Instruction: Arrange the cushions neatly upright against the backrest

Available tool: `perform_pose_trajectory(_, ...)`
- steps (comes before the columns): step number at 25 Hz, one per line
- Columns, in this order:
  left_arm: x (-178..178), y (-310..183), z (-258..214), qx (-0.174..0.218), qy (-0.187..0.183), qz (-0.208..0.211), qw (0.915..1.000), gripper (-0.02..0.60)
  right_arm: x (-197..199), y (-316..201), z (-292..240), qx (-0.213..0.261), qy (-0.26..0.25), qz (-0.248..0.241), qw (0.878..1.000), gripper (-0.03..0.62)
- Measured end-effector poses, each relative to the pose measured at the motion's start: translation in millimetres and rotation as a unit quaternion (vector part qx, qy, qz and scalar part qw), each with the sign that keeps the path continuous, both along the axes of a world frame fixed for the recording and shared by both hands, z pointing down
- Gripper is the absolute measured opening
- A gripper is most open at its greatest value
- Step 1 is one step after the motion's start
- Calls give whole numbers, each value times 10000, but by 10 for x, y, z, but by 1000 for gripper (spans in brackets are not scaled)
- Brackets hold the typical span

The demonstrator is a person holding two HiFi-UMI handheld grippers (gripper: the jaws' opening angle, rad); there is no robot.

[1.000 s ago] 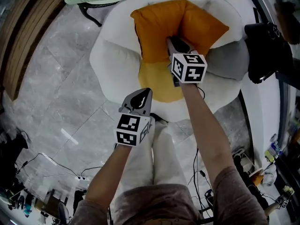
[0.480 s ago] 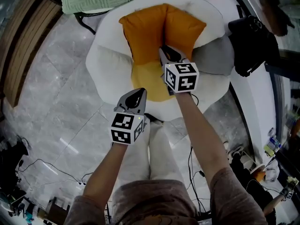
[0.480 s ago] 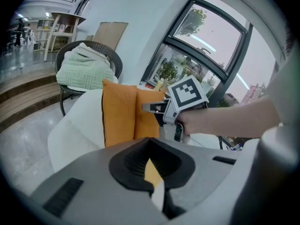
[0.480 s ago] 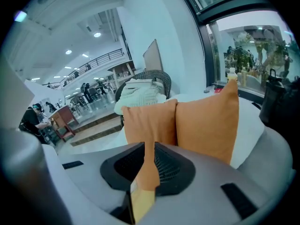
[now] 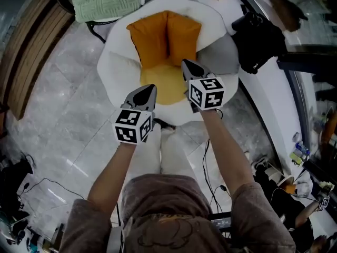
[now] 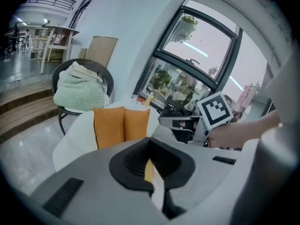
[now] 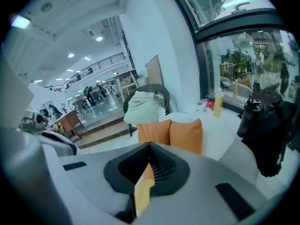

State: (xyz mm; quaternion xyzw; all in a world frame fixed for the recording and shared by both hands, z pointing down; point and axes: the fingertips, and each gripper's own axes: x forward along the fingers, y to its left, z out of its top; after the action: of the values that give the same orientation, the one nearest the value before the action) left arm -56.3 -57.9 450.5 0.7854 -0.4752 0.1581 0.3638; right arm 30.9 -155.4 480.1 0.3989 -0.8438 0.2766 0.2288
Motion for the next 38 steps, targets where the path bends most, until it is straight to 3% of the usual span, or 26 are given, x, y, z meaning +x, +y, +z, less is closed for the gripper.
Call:
perform_pose_trajectory(12,396,317,-1342,517,125,330,9980,5,357,813,-1563,228,-769,63,9968,18)
perform_pose_trajectory(21,609,698,-2224,1150,-16,777,9903,5,396,1489,-2581,839,-1263,-374,9877,18)
perform_pose_trajectory(29,823,977,-2756,1739,-135,1289,9762,5,423,1927,-3243,1577,-1349,-756,9753,18)
perform_pose_trajectory(38,856,1136,-2955,1986,-112,1302,9713,4,403,2262,-3541,2032,-1456,-925,9638,18)
